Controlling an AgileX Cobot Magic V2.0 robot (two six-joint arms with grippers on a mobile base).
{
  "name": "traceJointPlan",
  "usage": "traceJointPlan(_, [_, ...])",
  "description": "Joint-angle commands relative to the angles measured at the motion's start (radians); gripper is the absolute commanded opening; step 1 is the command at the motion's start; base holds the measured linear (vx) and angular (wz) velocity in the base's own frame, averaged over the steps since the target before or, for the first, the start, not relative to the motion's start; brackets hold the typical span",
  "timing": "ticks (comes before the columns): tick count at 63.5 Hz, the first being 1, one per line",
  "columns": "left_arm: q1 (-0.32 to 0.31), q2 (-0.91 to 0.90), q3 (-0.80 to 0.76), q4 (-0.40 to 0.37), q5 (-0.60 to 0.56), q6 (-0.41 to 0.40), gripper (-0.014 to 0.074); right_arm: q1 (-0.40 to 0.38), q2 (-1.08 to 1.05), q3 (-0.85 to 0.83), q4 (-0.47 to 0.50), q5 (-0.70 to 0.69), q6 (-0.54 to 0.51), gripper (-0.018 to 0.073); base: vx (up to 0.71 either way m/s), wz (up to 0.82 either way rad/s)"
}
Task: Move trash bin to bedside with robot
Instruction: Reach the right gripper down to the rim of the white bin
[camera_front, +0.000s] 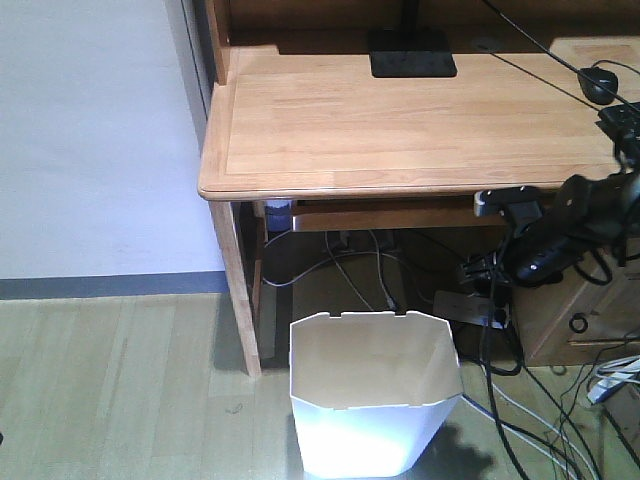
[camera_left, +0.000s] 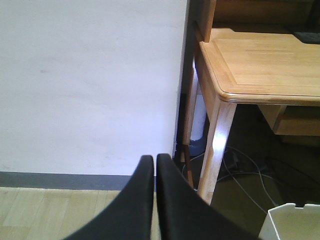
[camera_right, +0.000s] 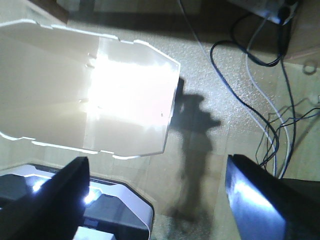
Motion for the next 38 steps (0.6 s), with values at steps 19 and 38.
traceJointPlan(19, [-0.003, -0.014, 0.003, -0.002, -0.066, -0.004, -0.0006, -0.104, 0.262, -0.142, 0.198, -0.069, -0.156, 0.0549, 0.0, 0.0])
traceJointPlan(38, [-0.003, -0.014, 0.003, -0.002, -0.066, -0.004, -0.0006, -0.094, 0.414, -0.202, 0.37, -0.111, -0.398, 0.0549, 0.0, 0.0])
